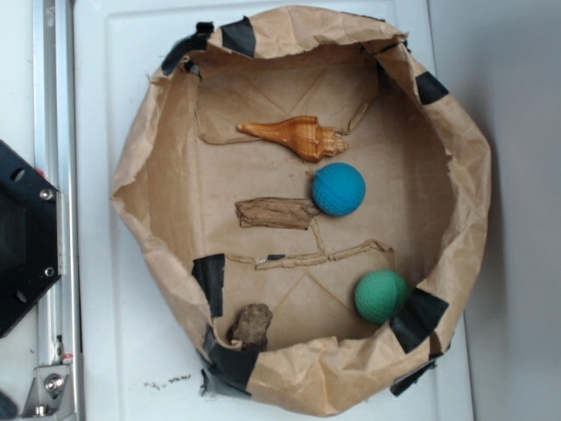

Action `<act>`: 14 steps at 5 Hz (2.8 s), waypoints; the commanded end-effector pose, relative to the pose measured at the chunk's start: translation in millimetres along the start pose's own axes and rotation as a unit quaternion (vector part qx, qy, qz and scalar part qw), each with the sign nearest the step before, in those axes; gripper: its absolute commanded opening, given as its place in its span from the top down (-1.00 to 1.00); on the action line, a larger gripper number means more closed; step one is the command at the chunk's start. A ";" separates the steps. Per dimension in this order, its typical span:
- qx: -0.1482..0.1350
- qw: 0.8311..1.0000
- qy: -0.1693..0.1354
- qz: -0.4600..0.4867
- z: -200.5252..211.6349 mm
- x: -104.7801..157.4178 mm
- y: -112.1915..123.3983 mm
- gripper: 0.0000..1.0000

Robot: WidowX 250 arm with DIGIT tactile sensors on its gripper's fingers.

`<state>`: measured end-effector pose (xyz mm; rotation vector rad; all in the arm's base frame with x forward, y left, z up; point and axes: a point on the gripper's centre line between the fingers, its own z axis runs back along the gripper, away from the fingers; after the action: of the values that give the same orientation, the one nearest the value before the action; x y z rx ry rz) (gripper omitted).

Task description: Grab the green ball.

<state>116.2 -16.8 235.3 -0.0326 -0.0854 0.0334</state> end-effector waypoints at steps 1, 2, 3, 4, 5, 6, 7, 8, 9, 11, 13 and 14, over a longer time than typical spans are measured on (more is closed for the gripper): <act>0.000 1.000 0.000 0.000 0.0 0.0 0.0 -1.00; 0.025 0.999 -0.032 0.009 -16.1 49.0 5.8 -1.00; 0.021 0.998 -0.054 -0.005 -27.6 96.3 13.9 -1.00; 0.009 0.996 -0.075 -0.055 -31.1 106.5 8.0 -1.00; -0.032 0.990 -0.089 -0.105 -45.5 132.0 8.6 -1.00; -0.060 0.976 -0.114 -0.174 -68.3 173.0 16.6 -1.00; -0.069 0.973 -0.126 -0.182 -80.5 194.1 28.4 -1.00; -0.064 0.959 -0.139 -0.240 -97.0 200.6 26.4 -1.00; -0.038 0.941 -0.150 -0.301 -102.6 173.7 18.1 -1.00; -0.049 0.945 -0.143 -0.292 -105.6 159.9 25.1 -1.00; -0.057 0.936 -0.129 -0.322 -150.9 171.9 15.8 -1.00; -0.079 0.932 -0.128 -0.331 -165.9 177.2 9.6 -1.00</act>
<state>299.9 4.7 65.6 -0.1794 -0.3042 -0.6124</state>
